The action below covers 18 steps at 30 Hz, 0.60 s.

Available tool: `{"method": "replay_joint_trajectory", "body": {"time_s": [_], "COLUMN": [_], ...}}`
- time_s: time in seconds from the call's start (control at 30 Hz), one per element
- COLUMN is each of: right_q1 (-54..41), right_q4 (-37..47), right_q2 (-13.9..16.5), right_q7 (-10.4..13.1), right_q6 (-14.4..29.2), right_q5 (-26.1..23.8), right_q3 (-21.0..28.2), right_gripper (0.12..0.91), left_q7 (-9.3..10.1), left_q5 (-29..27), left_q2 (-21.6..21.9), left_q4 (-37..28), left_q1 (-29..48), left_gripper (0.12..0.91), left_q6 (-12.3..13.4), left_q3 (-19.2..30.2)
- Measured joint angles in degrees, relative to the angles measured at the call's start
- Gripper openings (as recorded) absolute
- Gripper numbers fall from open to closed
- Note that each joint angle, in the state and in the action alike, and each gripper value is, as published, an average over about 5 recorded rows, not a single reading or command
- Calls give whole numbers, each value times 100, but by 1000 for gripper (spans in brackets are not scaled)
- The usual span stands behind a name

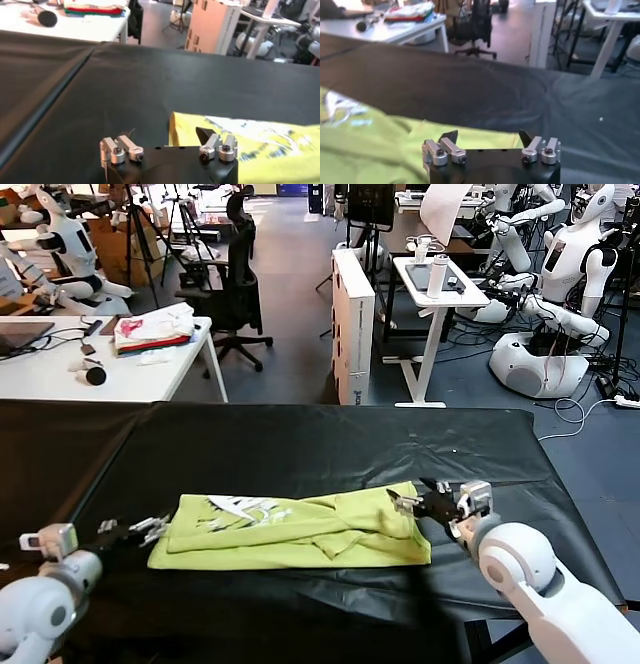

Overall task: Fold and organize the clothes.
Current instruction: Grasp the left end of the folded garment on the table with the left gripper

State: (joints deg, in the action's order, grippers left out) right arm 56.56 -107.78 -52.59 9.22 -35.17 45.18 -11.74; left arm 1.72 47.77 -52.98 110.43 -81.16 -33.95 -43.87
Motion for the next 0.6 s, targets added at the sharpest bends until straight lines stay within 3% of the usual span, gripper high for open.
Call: {"method": "replay_joint_trajectory", "body": {"time_s": [0.6], "right_q1": [-110], "right_q4": [657], "right_q2": [-480], "right_q7": [-15], "right_q6": [8], "right_q5": [-131], "right_q3": [-42], "right_gripper": [907], "left_q7": [-18], "left_q5": [-87], "left_q2": [-279], "left_q4": [-815], "left_q1": [870], "left_gripper": [907], "left_q6": [-5], "left_q3": [526]}}
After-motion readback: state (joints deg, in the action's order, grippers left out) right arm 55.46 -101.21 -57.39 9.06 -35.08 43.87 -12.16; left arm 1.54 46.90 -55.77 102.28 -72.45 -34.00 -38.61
